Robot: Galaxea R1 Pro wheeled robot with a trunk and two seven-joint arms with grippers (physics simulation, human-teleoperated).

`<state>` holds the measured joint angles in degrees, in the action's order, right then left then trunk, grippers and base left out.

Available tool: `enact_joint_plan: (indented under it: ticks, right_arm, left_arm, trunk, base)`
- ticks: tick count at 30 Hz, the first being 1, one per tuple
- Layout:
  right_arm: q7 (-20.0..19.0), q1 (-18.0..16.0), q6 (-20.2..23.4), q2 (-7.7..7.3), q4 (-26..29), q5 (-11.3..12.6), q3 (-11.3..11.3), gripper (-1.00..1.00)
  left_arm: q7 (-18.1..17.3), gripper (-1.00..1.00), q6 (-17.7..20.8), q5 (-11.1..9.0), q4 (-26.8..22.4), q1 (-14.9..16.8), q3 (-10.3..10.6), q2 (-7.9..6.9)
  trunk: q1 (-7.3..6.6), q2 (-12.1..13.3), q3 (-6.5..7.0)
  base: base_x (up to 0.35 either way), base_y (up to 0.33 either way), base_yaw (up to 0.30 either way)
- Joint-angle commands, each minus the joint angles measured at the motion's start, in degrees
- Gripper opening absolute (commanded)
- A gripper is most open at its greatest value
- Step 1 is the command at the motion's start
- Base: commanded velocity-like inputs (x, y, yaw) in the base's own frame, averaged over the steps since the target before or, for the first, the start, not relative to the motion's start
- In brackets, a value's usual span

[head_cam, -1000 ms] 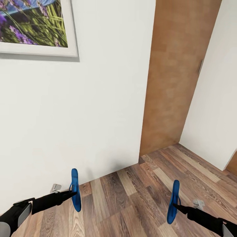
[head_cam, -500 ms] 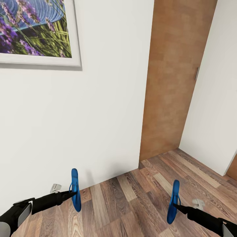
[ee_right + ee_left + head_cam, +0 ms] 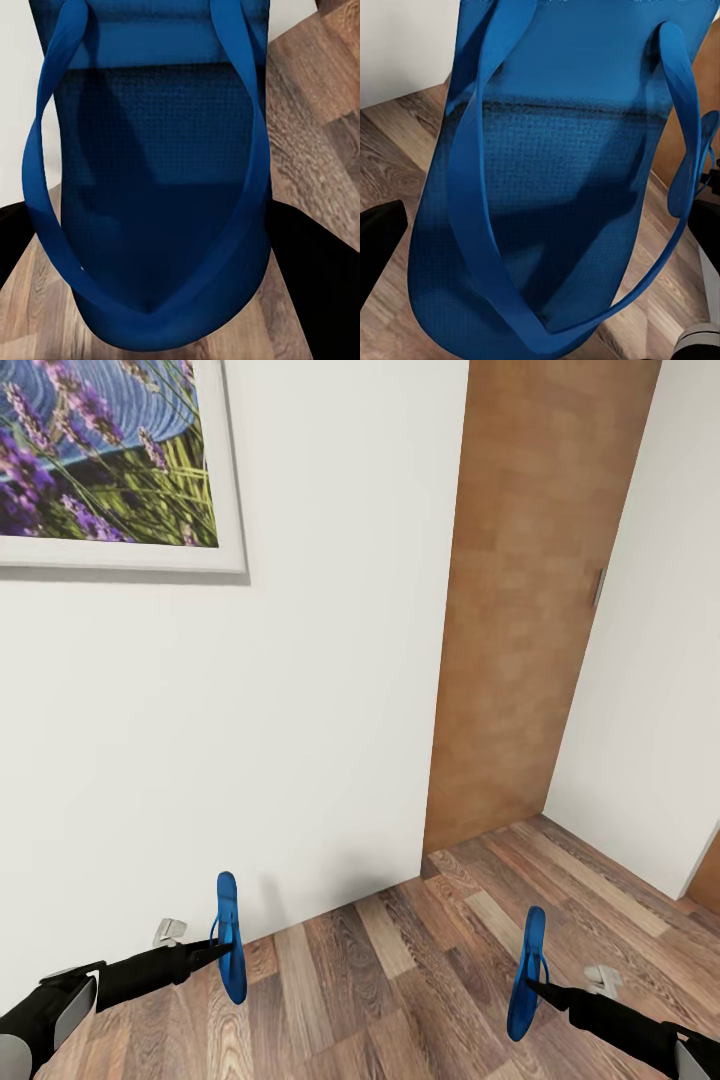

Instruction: In the bedroom, move the book from the bed onto either nightstand, and place the two sandals side by side next to the bed.

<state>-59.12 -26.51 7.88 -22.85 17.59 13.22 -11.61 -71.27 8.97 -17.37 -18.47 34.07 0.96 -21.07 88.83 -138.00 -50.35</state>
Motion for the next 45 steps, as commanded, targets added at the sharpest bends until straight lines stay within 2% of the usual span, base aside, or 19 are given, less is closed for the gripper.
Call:
enact_joint_plan:
  ticks: [1,7,26,31,36,38,41,45]
  right_arm:
    - [-0.20,-0.03,0.65,0.00,-0.01,0.41,-0.08,-1.00]
    - [-0.20,-0.03,0.65,0.00,-0.01,0.40,-0.08,-1.00]
    - [-0.18,-0.03,0.65,0.00,-0.01,0.40,-0.08,-1.00]
    - [0.38,-0.03,0.65,0.29,-0.01,0.34,-0.08,-1.00]
    - [0.65,-0.03,0.59,0.70,-0.24,0.17,-0.08,-1.00]
    - [0.67,-0.03,0.40,0.78,-2.19,0.10,-0.08,-1.00]
    - [0.68,-0.03,-3.45,0.82,-7.61,0.01,-0.04,-1.00]
    - [0.68,-0.03,-6.29,0.86,-9.48,-0.02,-0.07,-1.00]
  left_arm:
    - [-0.19,-1.00,0.61,-0.30,0.00,0.03,0.10,-0.02]
    - [-0.19,-1.00,0.61,-0.30,0.01,0.03,0.10,-0.02]
    - [-0.03,-1.00,0.61,-0.30,0.03,0.03,0.17,0.07]
    - [0.00,-1.00,0.36,-0.20,1.87,0.03,0.19,1.22]
    - [0.14,-1.00,-4.52,-0.12,7.83,0.03,0.18,1.71]
    - [0.15,-1.00,-7.33,-0.12,10.55,0.03,0.17,1.68]
    - [0.41,-1.00,-10.91,-0.12,15.02,0.03,0.20,1.66]
    - [3.20,-1.00,-13.91,-0.12,16.96,-0.06,0.32,1.75]
  trunk:
    - [-0.01,-0.03,-0.06]
    - [-0.01,-0.03,-0.06]
    - [-0.01,-0.03,-0.06]
    - [-0.01,-0.03,-0.06]
    - [-0.01,-0.03,-0.06]
    - [-0.01,-0.03,-0.06]
    - [-0.01,-0.03,-0.06]
    - [-0.01,-0.03,-0.06]
  base:
    - [0.000,0.000,0.000]
    - [0.000,0.000,0.131]
    - [0.000,0.000,0.278]
    - [0.000,0.000,0.284]
    - [0.000,0.000,0.284]
    - [0.000,0.000,0.284]
    - [0.000,0.000,0.284]
    - [0.000,0.000,0.284]
